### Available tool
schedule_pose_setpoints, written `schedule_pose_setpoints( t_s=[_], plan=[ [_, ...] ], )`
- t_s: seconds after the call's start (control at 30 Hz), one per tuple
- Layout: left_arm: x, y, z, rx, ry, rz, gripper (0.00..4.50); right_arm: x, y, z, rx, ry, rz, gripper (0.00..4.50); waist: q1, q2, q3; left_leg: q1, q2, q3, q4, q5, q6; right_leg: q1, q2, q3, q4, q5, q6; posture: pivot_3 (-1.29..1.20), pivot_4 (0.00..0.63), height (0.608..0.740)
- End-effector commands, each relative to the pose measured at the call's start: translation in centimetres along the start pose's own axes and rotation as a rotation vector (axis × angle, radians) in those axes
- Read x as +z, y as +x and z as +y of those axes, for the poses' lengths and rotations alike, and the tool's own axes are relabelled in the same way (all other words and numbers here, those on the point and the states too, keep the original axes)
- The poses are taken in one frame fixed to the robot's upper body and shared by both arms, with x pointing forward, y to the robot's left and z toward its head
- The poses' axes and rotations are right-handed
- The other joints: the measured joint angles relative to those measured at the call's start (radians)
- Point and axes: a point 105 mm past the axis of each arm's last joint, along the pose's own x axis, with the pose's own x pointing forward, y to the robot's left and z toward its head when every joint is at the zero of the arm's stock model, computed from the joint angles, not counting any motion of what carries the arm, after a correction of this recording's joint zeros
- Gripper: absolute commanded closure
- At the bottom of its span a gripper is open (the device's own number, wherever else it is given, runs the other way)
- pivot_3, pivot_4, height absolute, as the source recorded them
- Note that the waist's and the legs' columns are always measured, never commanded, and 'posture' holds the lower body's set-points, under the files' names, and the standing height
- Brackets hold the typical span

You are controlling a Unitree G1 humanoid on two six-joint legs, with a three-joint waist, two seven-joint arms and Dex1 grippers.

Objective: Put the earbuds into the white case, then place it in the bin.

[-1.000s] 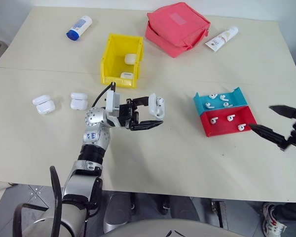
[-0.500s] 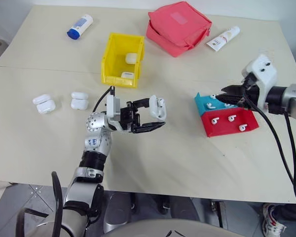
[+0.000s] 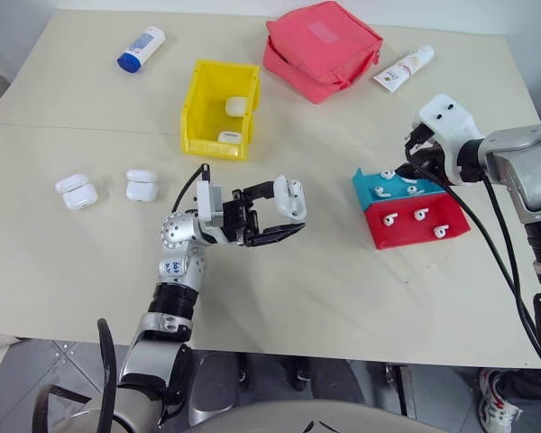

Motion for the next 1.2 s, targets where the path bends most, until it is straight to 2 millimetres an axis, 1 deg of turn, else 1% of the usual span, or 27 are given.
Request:
schedule_pose_setpoints(
  t_s=[0.03,0.17,0.3,0.47,0.63,0.93,1.2],
  plan=[
    [0.6,0.6,-0.2,-0.012,0.043,-0.018,1.72,0.7,-0.5,-0.8,-0.037,-0.003,0.005,1.92,0.000,0.000,0.000,0.000,0.000,0.000,0.000,0.000,0.000,0.000,0.000,0.000,0.000,0.000,0.000,0.00,0.150,0.740],
    [0.6,0.7,-0.3,-0.009,0.045,-0.020,1.72,0.8,-0.3,-0.9,-0.036,0.067,0.034,1.92,-0.002,0.000,0.000,0.000,0.000,0.000,0.000,0.000,0.000,0.000,0.000,0.000,0.000,0.000,0.000,0.00,0.150,0.740],
    [0.5,0.7,-0.3,-0.008,0.045,-0.023,1.72,0.7,0.1,-0.6,-0.013,0.124,0.068,1.92,-0.002,0.000,0.000,0.000,0.001,0.000,0.000,0.000,0.000,0.000,0.000,0.000,0.000,0.000,0.000,0.00,0.150,0.740],
    [0.5,1.0,-0.6,-0.020,0.042,-0.033,1.72,0.0,1.0,-0.7,-0.021,0.116,0.105,1.92,-0.001,0.000,0.000,0.000,0.000,0.000,0.000,0.000,0.000,0.000,0.000,0.000,0.000,0.000,0.000,0.00,0.150,0.740],
    [0.6,1.4,-1.3,-0.055,0.030,-0.038,1.72,-0.2,1.7,-1.1,-0.032,0.104,0.121,1.92,-0.003,0.000,0.000,-0.001,0.000,0.000,0.000,0.000,0.000,-0.001,0.000,0.000,0.000,0.000,0.000,0.00,0.150,0.740],
    [0.9,1.3,-1.7,-0.058,0.027,-0.029,1.72,-0.9,2.7,-1.9,-0.039,0.108,0.155,1.92,-0.005,0.000,0.000,-0.001,0.000,0.000,0.000,0.000,0.000,-0.001,0.000,0.000,0.000,0.000,0.000,0.00,0.150,0.740],
    [1.1,0.9,-1.7,-0.044,0.033,-0.017,1.72,-1.3,3.0,-1.9,-0.030,0.129,0.199,1.92,-0.006,0.001,0.000,-0.001,0.000,0.000,0.000,0.000,0.000,-0.001,0.000,0.000,0.000,0.000,0.000,0.00,0.150,0.740]
  ],
)
